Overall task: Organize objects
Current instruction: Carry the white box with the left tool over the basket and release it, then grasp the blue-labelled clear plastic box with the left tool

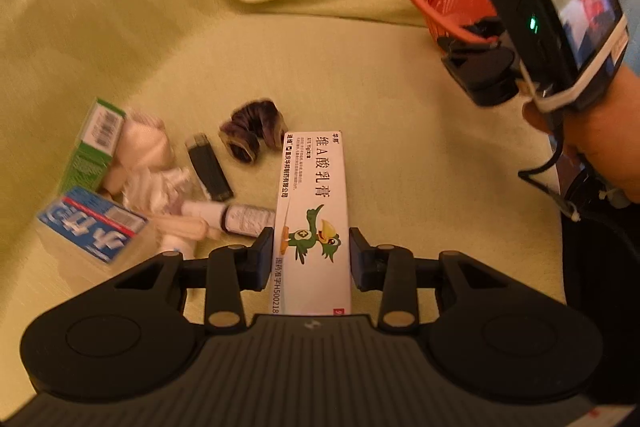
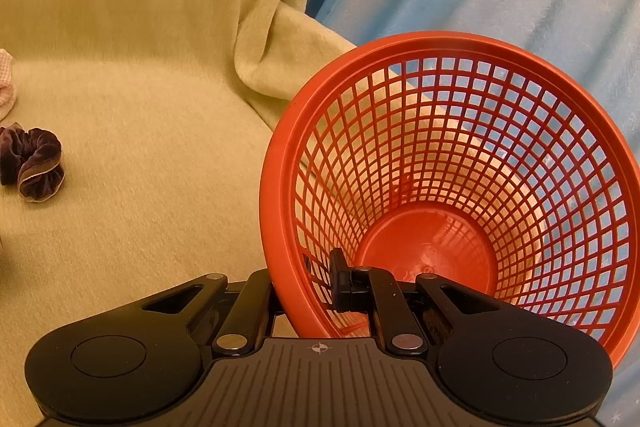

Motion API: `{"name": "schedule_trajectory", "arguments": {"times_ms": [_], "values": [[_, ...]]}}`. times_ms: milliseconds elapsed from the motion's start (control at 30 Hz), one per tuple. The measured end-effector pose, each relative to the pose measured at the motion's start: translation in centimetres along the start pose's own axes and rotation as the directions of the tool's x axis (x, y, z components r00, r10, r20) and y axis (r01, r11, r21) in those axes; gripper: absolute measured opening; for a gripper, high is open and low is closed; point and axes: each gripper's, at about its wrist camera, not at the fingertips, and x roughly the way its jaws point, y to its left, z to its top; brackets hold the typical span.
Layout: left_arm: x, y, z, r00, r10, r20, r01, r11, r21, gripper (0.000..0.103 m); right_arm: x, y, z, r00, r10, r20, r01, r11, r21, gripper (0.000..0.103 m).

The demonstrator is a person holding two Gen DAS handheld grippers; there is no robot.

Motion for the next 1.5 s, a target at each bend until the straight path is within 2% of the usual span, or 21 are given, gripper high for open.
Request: {"name": "schedule_trajectory", "arguments": {"times_ms": [167,400,567,767,833,867,967,1033,1200,1267,1333,1400,1500], "values": [[-1.8,0.3,2.7,0.999,-0.015,0.041,0.012,0.998,0.068,0.033,-0.1,0.0,0.0,1.000,0.000,0.000,0.000,1.000,0.000,0.006],[-3.8,0.0,9.9,0.985,-0.142,0.100,0.119,0.972,0.204,0.033,-0.1,-0.1,0.0,1.000,0.003,0.003,-0.003,1.000,0.009,0.006],[-3.5,-1.7,15.1,0.962,-0.245,0.119,0.200,0.932,0.301,0.033,-0.2,0.0,0.1,1.000,0.007,0.006,-0.007,1.000,0.015,0.006],[-0.8,-5.3,21.1,0.917,-0.391,0.084,0.328,0.856,0.399,0.033,-0.1,0.1,0.2,1.000,0.007,0.007,-0.007,1.000,0.015,0.006],[0.5,-6.4,22.7,0.904,-0.413,0.109,0.347,0.859,0.376,0.034,-0.1,0.2,0.2,1.000,0.008,0.007,-0.008,1.000,0.010,0.006],[1.0,-6.6,23.2,0.903,-0.411,0.122,0.345,0.866,0.363,0.039,0.0,0.1,0.3,1.000,0.009,0.007,-0.009,1.000,0.010,0.006],[1.2,-6.3,23.4,0.910,-0.383,0.160,0.316,0.889,0.331,0.042,0.0,0.0,0.3,1.000,0.013,0.008,-0.013,1.000,0.014,0.006],[0.2,-5.2,22.1,0.917,-0.354,0.183,0.290,0.908,0.304,0.046,0.0,-0.1,0.3,1.000,0.012,0.006,-0.012,1.000,0.019,0.006],[-1.7,-0.1,17.9,0.961,-0.167,0.219,0.133,0.978,0.163,0.053,0.0,-0.1,0.3,1.000,0.016,0.008,-0.016,1.000,0.024,0.006],[-2.5,2.4,15.6,0.974,-0.075,0.214,0.057,0.994,0.092,0.059,-0.1,-0.2,0.3,1.000,0.017,0.009,-0.017,0.999,0.031,0.006],[-3.3,4.6,13.2,0.981,0.011,0.195,-0.017,0.999,0.028,0.064,-0.1,-0.1,0.4,1.000,0.017,0.009,-0.018,0.999,0.032,0.006],[-3.9,6.4,10.7,0.982,0.093,0.165,-0.091,0.996,-0.018,0.065,0.0,0.0,0.3,1.000,0.017,0.008,-0.018,0.999,0.030,0.006],[-4.3,8.2,7.2,0.979,0.172,0.110,-0.162,0.982,-0.093,0.065,0.0,-0.1,0.3,1.000,0.016,0.007,-0.016,0.999,0.032,0.006]]}}
